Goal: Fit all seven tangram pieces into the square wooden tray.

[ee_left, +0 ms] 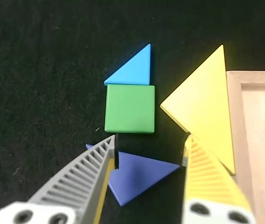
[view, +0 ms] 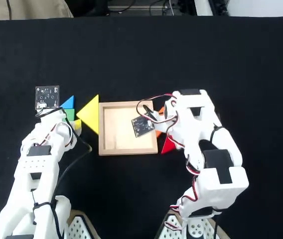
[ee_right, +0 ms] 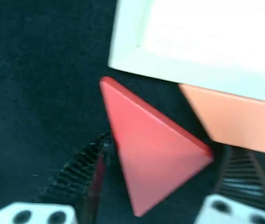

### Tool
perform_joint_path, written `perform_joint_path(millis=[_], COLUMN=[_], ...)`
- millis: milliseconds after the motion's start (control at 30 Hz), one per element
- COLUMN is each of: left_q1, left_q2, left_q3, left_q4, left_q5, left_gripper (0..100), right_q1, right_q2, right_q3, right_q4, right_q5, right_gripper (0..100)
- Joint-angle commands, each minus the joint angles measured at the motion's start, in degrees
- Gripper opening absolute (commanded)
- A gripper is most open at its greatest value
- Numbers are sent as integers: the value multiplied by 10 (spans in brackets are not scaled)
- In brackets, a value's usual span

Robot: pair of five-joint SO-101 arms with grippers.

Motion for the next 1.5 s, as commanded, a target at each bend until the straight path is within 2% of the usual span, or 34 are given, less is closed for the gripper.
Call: perform_joint_path(millis=[0,133,533,800,867,933,1133,1267,1467], left_q1=[7,7,7,7,7,7,7,7,7], left_q2=[-6,-6,-6,-6,-6,-6,-6,-6,-6], left_q3=[-4,-3,-3,-3,-3,-3,-2,-2,-2], left_q4=[-12,-12,-12,-13,-13,-13,-12,-12,-12], left_q5=[-3,-3,-3,-2,-1,0,1,1,1], left_gripper=[238,238,238,238,238,238,238,238,238], right_q1=[8,6,9,11,-16,-52,-174,-222,-256], right_q2=[1,1,-7,-168,-212,-240,-214,-150,-60], right_q3=[12,11,0,-26,-25,-20,-13,-25,-103], right_q4=[-4,-4,-10,108,124,118,29,-25,-34], right_q5=[7,7,4,1,-38,-110,-287,-351,-388], right_gripper=[214,158,170,170,170,170,170,170,170])
